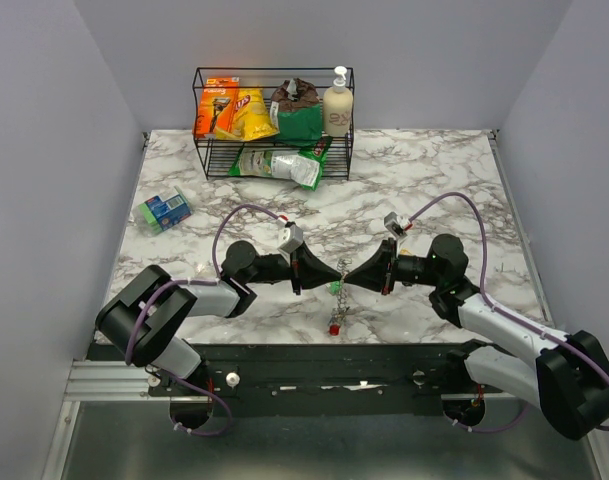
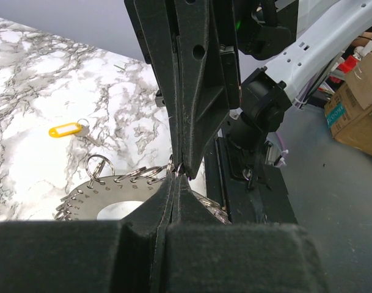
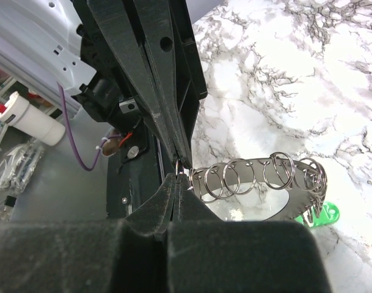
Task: Put the keys on the keyring
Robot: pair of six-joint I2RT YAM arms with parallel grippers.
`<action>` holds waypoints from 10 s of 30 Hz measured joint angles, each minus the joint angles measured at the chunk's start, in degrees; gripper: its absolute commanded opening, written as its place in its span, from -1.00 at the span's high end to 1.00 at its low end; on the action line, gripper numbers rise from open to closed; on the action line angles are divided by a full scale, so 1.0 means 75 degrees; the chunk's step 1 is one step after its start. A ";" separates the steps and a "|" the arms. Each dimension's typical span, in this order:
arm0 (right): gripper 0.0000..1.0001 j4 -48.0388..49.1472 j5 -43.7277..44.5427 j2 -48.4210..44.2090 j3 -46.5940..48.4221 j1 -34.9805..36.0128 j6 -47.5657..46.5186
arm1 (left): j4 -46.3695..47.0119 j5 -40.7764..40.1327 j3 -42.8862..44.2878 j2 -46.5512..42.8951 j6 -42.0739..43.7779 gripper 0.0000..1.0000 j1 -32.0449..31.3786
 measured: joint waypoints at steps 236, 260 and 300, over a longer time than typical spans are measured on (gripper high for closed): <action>-1.00 -0.5112 0.3203 -0.1807 0.0857 -0.2509 -0.0017 | -0.0067 -0.1536 -0.0259 -0.1093 0.1448 1.00 -0.0047; -0.97 -0.6537 0.5788 -0.1559 0.0956 -0.2600 -0.0105 | -0.0968 -0.1714 -0.1005 -0.1682 0.1953 1.00 -0.0041; 0.10 -0.4934 0.3684 0.2192 0.1005 -0.4771 0.0408 | -0.1198 -0.1699 -0.0860 -0.1784 0.1915 1.00 -0.0041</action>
